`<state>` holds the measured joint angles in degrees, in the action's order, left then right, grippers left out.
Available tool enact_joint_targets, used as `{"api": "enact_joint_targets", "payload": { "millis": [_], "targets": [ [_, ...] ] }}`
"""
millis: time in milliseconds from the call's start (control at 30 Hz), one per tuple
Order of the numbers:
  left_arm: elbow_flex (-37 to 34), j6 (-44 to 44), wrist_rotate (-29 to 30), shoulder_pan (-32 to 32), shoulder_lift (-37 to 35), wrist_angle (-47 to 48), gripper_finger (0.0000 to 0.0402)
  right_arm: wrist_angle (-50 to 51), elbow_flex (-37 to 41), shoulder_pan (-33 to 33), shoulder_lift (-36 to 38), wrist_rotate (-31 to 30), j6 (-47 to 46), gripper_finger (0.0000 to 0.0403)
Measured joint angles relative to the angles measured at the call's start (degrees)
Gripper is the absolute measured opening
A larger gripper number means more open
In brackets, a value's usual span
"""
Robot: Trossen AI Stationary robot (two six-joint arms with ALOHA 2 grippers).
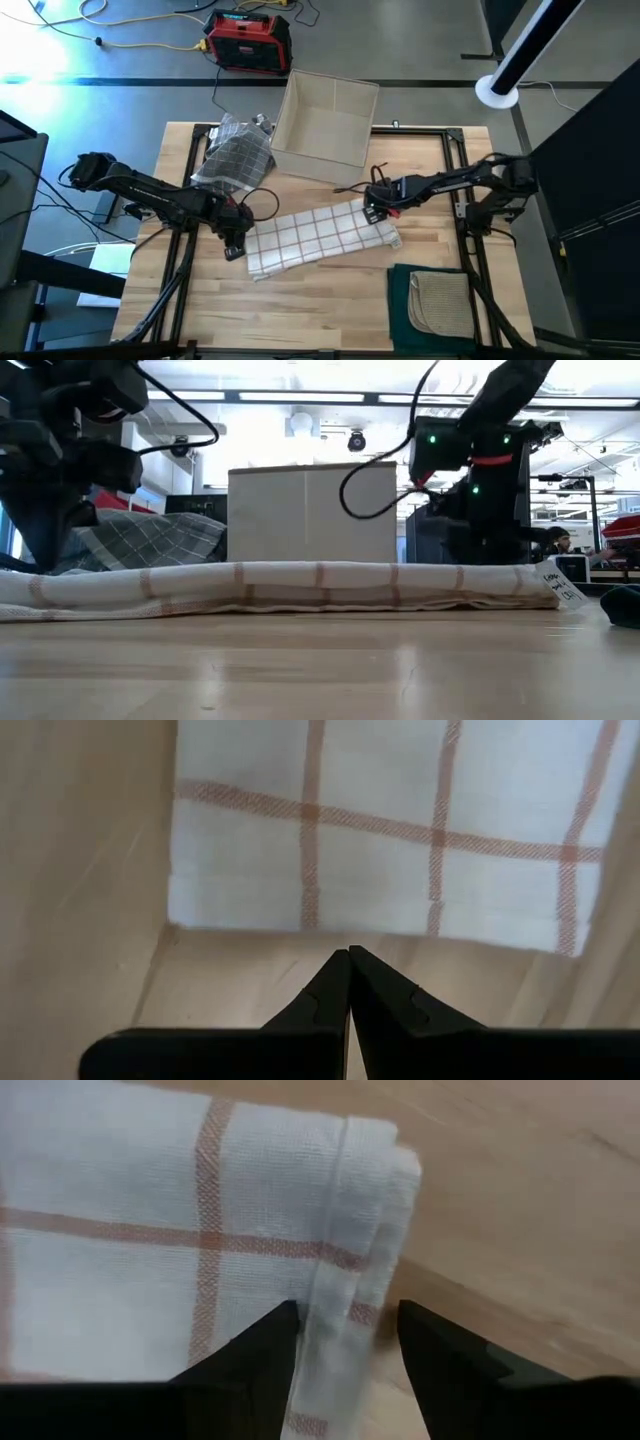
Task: Fold towel
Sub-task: Fold the white patterned towel
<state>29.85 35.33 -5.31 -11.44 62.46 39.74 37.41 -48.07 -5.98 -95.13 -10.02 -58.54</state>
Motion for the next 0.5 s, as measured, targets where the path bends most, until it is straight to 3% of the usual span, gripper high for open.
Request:
{"api": "enact_joint_targets", "payload": {
  "millis": [133, 300, 500],
  "targets": [
    [-0.02, 0.48, 0.35, 0.0, 0.14, -0.38, 0.0, 0.27, -0.14, -0.02, -1.62, 1.08, 0.52, 0.0132],
    [-0.02, 0.54, 0.72, 0.0, 1.55, -1.16, 0.0, 3.28, 0.27, -1.05, 1.56, 1.56, 3.42, 0.0018],
    [-0.04, 2.31, 4.49, 0.0, 8.41, -5.07, 0.0, 9.81, 0.24, -2.82, 10.95, 0.04, 2.35, 0.0013]
  ]
}}
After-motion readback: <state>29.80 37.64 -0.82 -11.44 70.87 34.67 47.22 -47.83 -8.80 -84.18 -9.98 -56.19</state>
